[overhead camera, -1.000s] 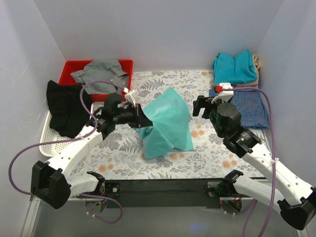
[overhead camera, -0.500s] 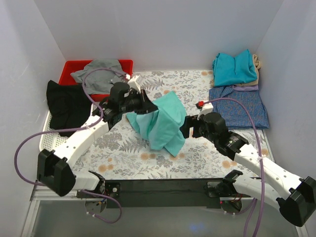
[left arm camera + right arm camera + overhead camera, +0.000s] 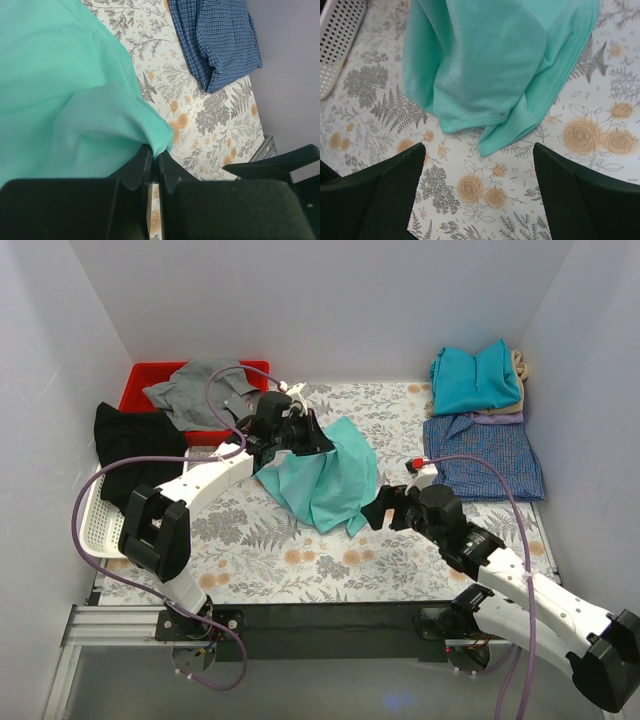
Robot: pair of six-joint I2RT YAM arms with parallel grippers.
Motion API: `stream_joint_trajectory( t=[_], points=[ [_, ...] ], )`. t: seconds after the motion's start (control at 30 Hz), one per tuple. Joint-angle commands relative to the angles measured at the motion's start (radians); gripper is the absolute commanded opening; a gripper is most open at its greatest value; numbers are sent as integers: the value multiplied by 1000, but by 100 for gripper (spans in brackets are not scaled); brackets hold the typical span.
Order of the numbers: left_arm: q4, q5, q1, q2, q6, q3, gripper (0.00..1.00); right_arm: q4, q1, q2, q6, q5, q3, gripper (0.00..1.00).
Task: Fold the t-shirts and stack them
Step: Move the tshirt to the center of the board
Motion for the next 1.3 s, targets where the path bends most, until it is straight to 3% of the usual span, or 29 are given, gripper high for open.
stream_joint_trajectory(
  t=[0.0, 0.2, 0.53, 0.67, 0.83, 1.03, 1.1, 1.2, 1.23, 1.27],
  points=[
    [52, -16, 2, -23, 27, 65, 0, 113, 5, 61, 124, -5, -41, 93],
    [26, -30, 2, -6, 56, 119, 0, 332, 4, 209, 210, 15, -134, 93],
    [8, -34, 10, -72, 71, 77, 0, 624, -22, 425, 135, 36, -106, 93],
    [12, -33, 14, -91, 68, 56, 0, 713, -79, 525, 130, -40, -86, 93],
    [11, -28, 25, -121, 71, 46, 0, 944, -140, 655, 140, -151, -104, 92],
    [6, -28, 45, -136, 73, 30, 0, 1265, -206, 804, 213, -350, -135, 77],
    [6, -22, 54, -141, 71, 25, 0, 1361, -214, 834, 238, -389, -143, 65],
    [2, -19, 63, -144, 73, 22, 0, 1458, -221, 881, 273, -441, -144, 41],
    [-1, -17, 66, -145, 71, 20, 0, 1474, -222, 888, 279, -449, -146, 18],
    [-1, -19, 68, -148, 71, 19, 0, 1478, -222, 890, 281, -456, -144, 5]
  ],
)
